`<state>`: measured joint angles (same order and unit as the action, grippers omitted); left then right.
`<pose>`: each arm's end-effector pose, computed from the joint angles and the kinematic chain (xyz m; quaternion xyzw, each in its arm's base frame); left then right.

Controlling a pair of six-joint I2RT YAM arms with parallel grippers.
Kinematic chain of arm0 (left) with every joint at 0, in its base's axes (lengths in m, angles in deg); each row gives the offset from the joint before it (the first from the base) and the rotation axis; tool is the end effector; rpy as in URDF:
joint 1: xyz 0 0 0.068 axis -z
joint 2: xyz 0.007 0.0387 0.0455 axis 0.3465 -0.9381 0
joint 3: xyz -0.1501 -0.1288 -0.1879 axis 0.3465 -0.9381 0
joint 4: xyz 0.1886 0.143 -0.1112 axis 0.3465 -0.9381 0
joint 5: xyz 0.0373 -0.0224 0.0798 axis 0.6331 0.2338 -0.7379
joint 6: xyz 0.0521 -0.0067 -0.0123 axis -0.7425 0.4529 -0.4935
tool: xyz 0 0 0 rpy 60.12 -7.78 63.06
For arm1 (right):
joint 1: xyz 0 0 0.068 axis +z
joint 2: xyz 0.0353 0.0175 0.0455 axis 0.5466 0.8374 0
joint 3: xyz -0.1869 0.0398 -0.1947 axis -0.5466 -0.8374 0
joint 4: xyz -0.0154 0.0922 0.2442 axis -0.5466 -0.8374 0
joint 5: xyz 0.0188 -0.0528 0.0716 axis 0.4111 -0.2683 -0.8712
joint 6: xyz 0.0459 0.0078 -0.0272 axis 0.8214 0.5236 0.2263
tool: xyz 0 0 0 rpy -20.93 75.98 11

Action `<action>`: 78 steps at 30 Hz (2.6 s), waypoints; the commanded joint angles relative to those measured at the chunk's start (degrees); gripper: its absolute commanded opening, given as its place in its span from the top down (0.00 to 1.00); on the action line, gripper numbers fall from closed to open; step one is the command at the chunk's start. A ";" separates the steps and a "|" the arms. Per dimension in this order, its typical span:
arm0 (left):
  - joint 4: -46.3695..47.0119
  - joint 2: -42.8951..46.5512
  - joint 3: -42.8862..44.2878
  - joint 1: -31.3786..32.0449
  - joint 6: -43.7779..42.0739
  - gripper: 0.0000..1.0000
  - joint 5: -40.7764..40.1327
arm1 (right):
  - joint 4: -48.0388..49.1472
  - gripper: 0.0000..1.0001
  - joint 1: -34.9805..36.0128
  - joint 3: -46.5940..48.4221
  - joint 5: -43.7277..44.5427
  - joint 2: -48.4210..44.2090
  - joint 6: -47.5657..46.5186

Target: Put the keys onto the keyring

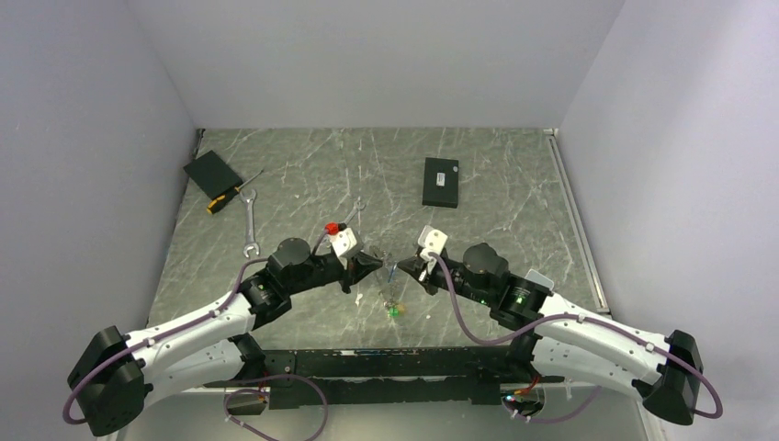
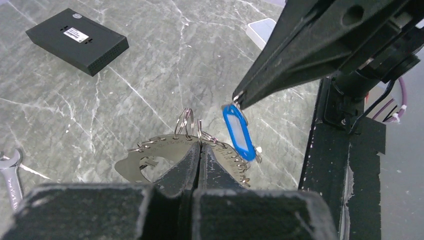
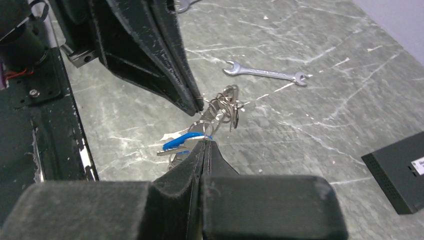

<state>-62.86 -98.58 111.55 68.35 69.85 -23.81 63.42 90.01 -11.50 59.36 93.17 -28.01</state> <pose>0.1343 -0.1673 0.2534 0.3864 0.6418 -0.3928 0.5334 0.1049 0.1644 0.2791 -0.4228 0.6510 0.2875 0.5611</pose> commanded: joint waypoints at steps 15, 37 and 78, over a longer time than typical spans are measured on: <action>-0.02 -1.64 6.43 -0.17 12.53 1.00 0.39 | -1.07 1.00 0.33 3.41 3.09 2.13 -3.57; -1.85 -4.62 8.52 -0.50 16.48 1.00 4.18 | -0.84 1.00 0.64 4.10 4.14 3.83 -5.76; -4.39 -5.07 8.38 -1.05 19.49 1.00 -1.79 | -2.59 1.00 3.96 3.58 8.76 4.40 -6.72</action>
<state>-70.05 -104.13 117.53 67.49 87.94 -25.91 59.61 93.60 -9.36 66.77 98.05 -33.96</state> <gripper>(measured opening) 0.009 0.009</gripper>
